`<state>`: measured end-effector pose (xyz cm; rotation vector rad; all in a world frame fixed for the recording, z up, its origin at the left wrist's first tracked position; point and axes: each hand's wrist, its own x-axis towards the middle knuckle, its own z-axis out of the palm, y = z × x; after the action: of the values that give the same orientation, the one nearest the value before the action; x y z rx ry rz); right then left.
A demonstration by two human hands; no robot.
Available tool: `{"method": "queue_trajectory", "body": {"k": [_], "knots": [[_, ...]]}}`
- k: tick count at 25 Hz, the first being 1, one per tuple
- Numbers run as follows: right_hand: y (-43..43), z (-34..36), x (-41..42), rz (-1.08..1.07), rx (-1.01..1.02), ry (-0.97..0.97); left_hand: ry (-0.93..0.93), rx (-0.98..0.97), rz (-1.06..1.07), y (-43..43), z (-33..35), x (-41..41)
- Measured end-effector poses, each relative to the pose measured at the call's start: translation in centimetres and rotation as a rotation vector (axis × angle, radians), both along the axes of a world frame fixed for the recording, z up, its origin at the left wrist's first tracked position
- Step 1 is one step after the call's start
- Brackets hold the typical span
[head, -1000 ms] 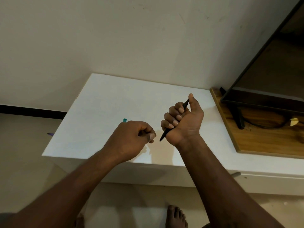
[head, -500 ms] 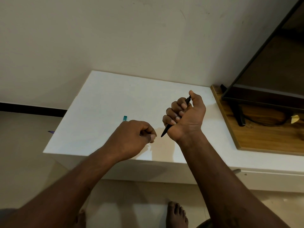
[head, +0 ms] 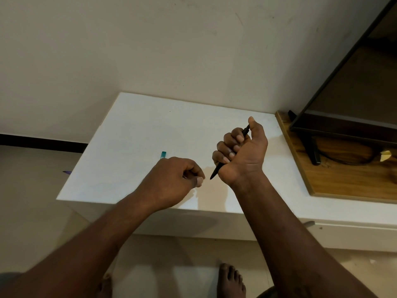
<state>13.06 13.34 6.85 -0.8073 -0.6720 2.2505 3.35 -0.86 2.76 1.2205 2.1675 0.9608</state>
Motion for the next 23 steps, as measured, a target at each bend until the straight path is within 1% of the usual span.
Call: {"method": "queue_trajectory", "body": {"k": [11,23], "knots": [[-0.16,-0.01,-0.27,0.007,0.069,-0.018,0.017,0.018,-0.013,0.08,-0.37,-0.24],[-0.44,0.07,-0.31,-0.002,0.066,-0.003,-0.008,0.009,-0.028,-0.08,-0.05,-0.08]]}}
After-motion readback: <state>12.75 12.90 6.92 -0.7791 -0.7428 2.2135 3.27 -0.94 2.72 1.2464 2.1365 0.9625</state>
